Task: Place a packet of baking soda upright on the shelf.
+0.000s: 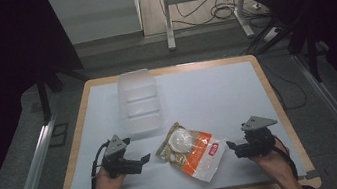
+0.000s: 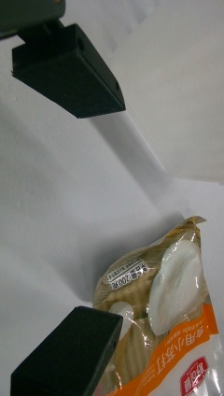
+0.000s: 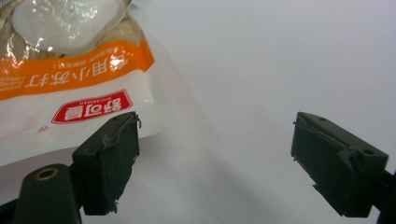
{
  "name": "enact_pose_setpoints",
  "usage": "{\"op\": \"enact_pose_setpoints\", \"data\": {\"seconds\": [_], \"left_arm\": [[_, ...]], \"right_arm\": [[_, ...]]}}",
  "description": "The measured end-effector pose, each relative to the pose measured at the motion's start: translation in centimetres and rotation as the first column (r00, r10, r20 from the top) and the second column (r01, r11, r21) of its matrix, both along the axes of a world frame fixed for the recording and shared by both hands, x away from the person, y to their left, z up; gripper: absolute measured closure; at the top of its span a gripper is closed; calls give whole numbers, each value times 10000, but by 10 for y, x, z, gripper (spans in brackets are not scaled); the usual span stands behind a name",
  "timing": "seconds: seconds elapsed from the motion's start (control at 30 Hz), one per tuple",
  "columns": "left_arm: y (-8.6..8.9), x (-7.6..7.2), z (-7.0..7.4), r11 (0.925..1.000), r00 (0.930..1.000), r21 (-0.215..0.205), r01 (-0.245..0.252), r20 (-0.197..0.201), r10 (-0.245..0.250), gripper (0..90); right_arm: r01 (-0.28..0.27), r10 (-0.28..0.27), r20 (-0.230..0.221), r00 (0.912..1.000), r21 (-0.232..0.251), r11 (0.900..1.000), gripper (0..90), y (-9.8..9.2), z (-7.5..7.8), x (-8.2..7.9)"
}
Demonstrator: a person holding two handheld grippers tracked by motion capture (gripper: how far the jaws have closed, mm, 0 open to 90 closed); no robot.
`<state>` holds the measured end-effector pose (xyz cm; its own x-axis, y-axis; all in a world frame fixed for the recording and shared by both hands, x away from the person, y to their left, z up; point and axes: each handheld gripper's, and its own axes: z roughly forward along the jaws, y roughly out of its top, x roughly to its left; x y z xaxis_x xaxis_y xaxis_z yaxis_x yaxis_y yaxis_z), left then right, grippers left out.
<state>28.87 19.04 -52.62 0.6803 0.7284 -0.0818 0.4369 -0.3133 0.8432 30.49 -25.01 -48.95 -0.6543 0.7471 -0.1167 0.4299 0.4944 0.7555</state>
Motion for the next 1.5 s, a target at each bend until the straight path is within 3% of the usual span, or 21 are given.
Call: {"op": "enact_pose_setpoints", "data": {"seconds": [0.1, 0.3, 0.73, 0.93, 1.07, 1.23, 1.37, 1.4, 1.5], "left_arm": [[-1, 0, -1, 10000, 10000, 88, 6, -11, -6, 22], [-5, 1, -3, 9999, 9998, 41, 122, -135, -122, 22], [-8, -1, -4, 9996, 9995, 58, 276, -136, -276, 22], [-8, -1, -4, 9996, 9995, 43, 294, -124, -293, 23], [-9, -1, -4, 9994, 9994, 51, 347, -68, -347, 22], [-9, -1, -4, 9994, 9994, 62, 353, -49, -353, 22], [-8, -1, -4, 9992, 9993, 123, 369, -43, -368, 22], [-8, -1, -4, 9992, 9993, 126, 369, -48, -368, 22], [-9, -1, -4, 9991, 9993, 156, 383, -41, -383, 22]], "right_arm": [[-57, 58, 251, 9997, -23, 10000, 151, 0, 2, -1], [-8, 9, -31, 10000, 249, 9997, 151, -5, -1, 3], [39, -34, -172, 9998, 297, 9996, 152, 0, -2, 4], [78, -54, -315, 9995, 790, 9968, 182, 2, 4, 3], [68, -29, -443, 9990, 869, 9962, 182, 7, 7, 2], [-210, 224, -232, 9995, 592, 9980, 240, 17, 11, -3], [-689, 694, -186, 9974, 267, 9973, 358, 29, 15, -7], [-689, 694, -186, 9974, 267, 9973, 358, 29, 15, -7], [-967, 977, -313, 9947, 322, 9948, 482, 37, 17, -10]]}}
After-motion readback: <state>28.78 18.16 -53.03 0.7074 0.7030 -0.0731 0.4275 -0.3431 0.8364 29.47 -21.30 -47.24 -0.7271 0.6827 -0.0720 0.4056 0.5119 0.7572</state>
